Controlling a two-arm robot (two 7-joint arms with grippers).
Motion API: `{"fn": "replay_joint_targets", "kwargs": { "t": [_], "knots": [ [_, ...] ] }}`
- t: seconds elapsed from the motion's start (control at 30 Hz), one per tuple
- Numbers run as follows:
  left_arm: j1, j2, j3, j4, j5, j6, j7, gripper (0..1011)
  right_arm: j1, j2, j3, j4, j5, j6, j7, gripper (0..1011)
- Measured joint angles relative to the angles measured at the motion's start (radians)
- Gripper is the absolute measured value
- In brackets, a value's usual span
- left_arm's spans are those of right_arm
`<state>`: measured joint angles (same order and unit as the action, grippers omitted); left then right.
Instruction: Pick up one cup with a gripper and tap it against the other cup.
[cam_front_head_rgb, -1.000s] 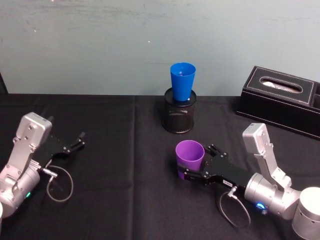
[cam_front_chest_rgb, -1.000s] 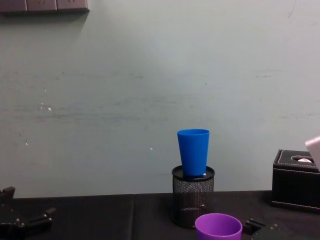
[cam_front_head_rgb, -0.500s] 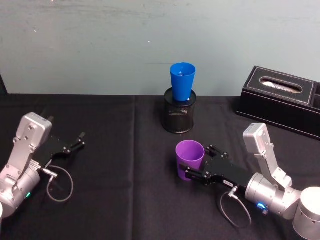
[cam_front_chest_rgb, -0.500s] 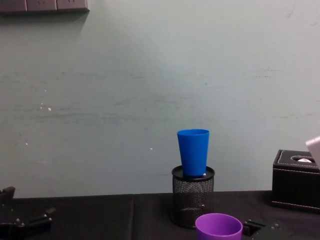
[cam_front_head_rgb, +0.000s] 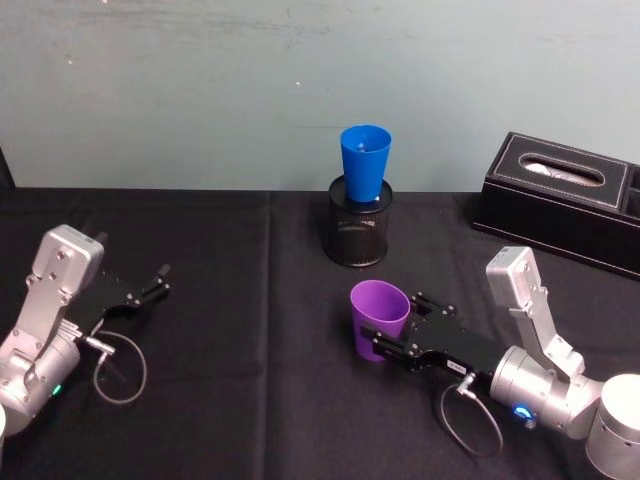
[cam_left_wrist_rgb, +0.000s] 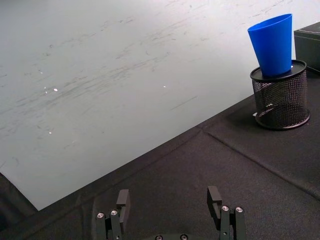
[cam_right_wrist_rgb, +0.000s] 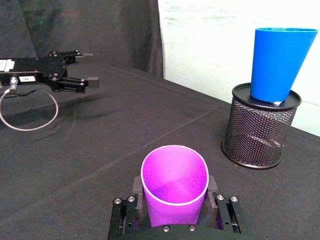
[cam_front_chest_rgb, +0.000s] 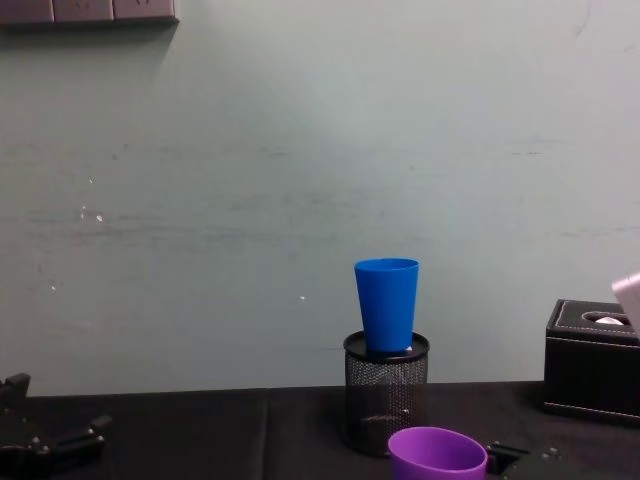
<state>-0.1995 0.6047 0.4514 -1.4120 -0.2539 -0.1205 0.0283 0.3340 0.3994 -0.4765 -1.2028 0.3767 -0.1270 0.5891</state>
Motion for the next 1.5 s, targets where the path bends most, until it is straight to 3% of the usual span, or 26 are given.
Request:
{"fn": "replay_joint_targets", "kwargs": {
  "t": [1.5],
  "knots": [
    [0.0,0.0,0.0,0.0,0.0,0.0,0.0,1011,-0.005,0.003,0.005,-0.011,0.011,0.005,0.013,718]
  ]
}}
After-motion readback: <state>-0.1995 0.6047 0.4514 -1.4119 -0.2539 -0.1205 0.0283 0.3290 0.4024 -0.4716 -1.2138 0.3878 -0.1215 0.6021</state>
